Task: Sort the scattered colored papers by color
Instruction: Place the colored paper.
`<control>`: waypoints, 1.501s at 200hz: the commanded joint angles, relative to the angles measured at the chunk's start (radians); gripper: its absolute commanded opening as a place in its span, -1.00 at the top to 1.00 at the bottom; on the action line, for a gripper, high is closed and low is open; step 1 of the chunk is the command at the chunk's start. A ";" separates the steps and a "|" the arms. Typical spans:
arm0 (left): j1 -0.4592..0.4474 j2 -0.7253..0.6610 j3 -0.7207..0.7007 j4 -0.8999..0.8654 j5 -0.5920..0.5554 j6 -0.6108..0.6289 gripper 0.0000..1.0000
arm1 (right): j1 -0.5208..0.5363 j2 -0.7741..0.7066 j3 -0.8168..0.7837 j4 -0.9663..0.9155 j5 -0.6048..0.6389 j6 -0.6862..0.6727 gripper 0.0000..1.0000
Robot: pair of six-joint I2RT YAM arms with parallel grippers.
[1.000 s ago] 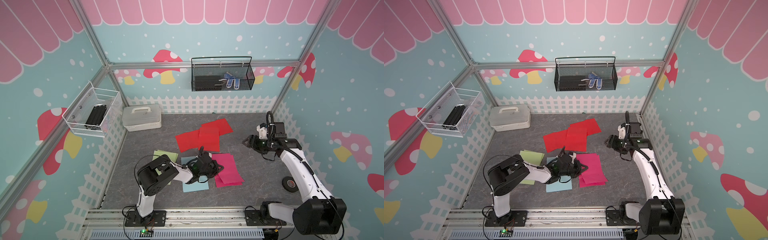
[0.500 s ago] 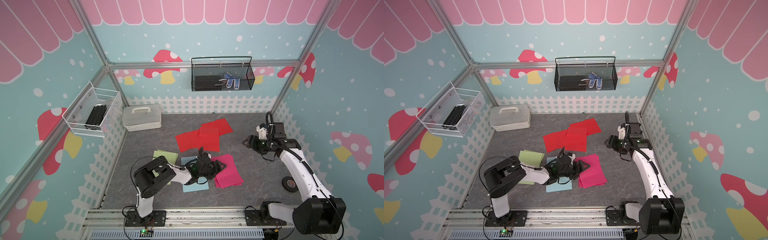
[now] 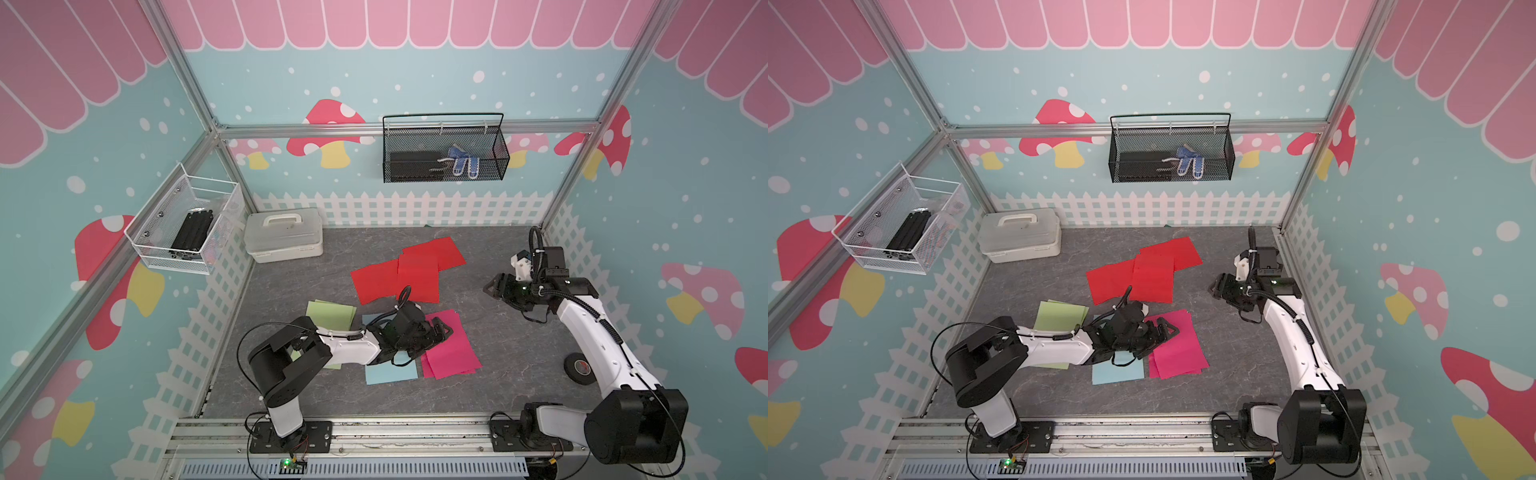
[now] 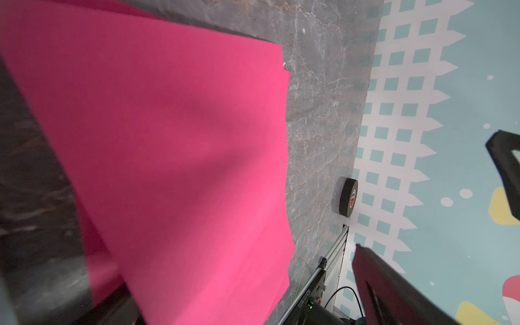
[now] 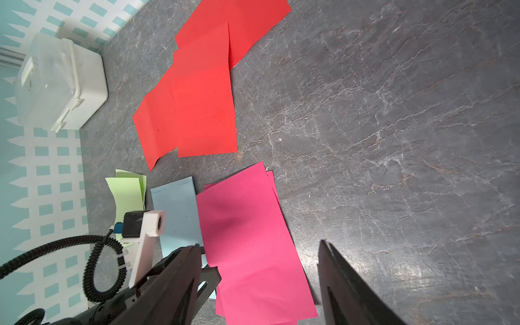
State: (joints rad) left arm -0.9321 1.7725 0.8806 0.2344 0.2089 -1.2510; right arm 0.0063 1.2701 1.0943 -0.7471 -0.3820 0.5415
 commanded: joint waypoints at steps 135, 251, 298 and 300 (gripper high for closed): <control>0.016 -0.091 0.066 -0.304 -0.099 0.113 -0.98 | -0.005 0.019 -0.017 -0.002 0.012 0.006 -0.36; 0.023 -0.055 0.113 -0.393 -0.088 0.149 -0.98 | 0.031 0.092 -0.233 0.051 0.081 0.075 0.79; 0.013 -0.011 0.129 -0.385 -0.076 0.143 -0.98 | 0.094 0.074 -0.370 0.089 0.145 0.161 0.99; 0.012 -0.007 0.130 -0.384 -0.075 0.143 -0.98 | 0.094 0.073 -0.376 0.091 0.147 0.165 1.00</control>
State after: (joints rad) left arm -0.9115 1.7287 0.9749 -0.1375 0.1345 -1.1206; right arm 0.0906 1.3579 0.7746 -0.6777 -0.2882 0.6422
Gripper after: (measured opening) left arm 0.990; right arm 0.046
